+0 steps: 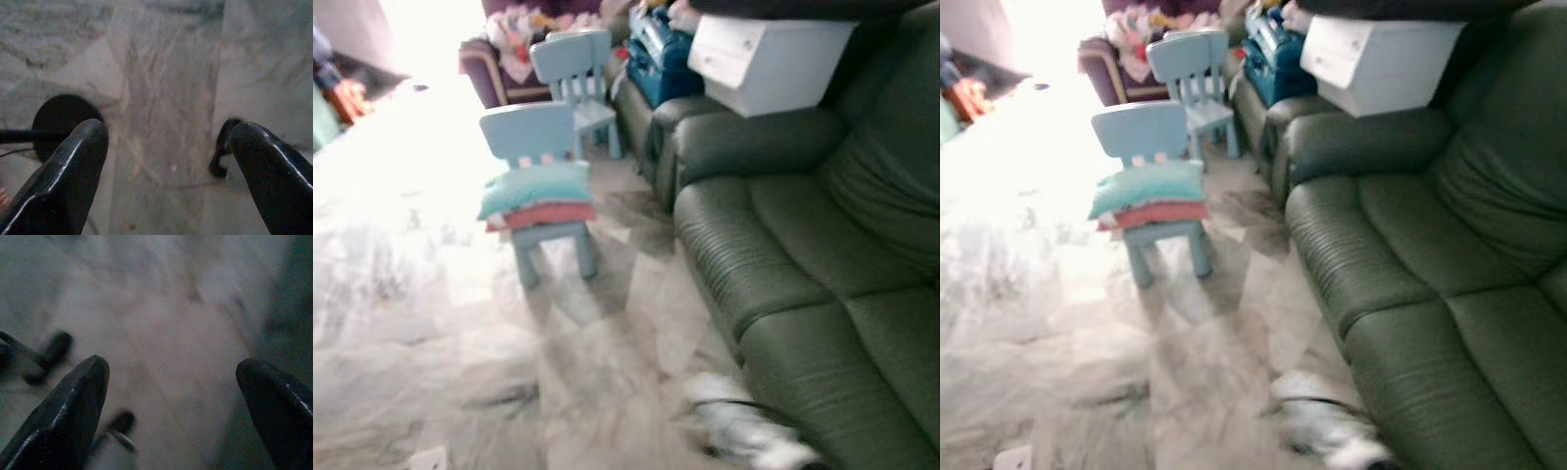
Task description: Move the pillow to the sofa
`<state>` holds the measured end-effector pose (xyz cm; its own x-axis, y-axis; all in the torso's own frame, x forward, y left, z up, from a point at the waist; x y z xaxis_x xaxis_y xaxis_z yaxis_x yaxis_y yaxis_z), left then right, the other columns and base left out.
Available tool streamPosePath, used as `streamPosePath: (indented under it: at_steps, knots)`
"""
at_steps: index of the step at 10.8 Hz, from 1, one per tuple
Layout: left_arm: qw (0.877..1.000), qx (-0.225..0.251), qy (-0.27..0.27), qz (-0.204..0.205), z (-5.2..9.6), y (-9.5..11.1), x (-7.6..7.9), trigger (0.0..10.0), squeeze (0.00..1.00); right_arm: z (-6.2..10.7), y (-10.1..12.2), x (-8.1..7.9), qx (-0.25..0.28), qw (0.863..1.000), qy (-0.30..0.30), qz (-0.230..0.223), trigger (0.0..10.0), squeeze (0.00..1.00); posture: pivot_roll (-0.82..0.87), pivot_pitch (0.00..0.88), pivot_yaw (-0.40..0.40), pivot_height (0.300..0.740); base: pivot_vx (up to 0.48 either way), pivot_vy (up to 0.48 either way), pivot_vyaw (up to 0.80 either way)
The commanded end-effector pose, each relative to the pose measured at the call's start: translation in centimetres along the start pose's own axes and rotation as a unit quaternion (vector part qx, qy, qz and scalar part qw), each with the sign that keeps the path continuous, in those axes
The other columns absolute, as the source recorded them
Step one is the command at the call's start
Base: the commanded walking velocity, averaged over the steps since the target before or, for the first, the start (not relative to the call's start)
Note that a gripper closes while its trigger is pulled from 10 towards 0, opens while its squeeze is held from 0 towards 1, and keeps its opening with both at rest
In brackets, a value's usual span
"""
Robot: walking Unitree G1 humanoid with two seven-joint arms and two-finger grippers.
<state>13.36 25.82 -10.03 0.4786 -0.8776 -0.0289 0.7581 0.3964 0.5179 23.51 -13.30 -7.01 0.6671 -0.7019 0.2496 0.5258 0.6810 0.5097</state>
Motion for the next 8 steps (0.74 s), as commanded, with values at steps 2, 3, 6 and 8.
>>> streamPosePath:
  at_steps: [2,3,6,8]
  knots:
    - [1.0,0.007,-0.003,-0.001,0.0,0.4,0.0,10.0,0.0,0.0,-0.3,-0.2,-0.013,1.0,-0.005,-0.005,10.0,0.0,-0.08,0.0,0.053,0.74,0.0,0.0,0.0]
    - [1.0,0.007,-0.003,0.001,0.0,0.4,0.0,10.0,0.0,-0.2,0.2,-0.7,-0.01,1.0,-0.003,-0.006,10.0,0.0,-0.08,0.0,0.053,0.74,0.0,0.0,0.0]
    - [1.0,0.008,-0.012,-0.006,0.0,0.5,0.0,10.0,0.0,-0.3,0.5,-1.0,-0.008,1.0,-0.002,-0.008,10.0,0.0,-0.07,0.0,0.052,0.74,0.0,0.0,0.0]
    - [1.0,0.006,-0.01,-0.001,0.0,0.6,-0.4,10.0,0.0,-0.2,0.6,-0.9,-0.007,1.0,-0.003,-0.006,10.0,0.0,-0.07,0.0,0.052,0.74,0.217,0.0,0.0]
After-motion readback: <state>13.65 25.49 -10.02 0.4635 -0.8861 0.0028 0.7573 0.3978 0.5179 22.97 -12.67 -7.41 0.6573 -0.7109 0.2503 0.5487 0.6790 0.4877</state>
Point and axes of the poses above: a point about 5 cm out from each wrist's last joint towards the gripper, its own z axis pointing back from the gripper into the wrist, its own y axis along the axis of the wrist's last joint, x = y × z, the point moved 1 cm from there along -z, pointing out of the wrist towards the gripper, and after that the axes turned 11 degrees about z, right-handed, at the moved point
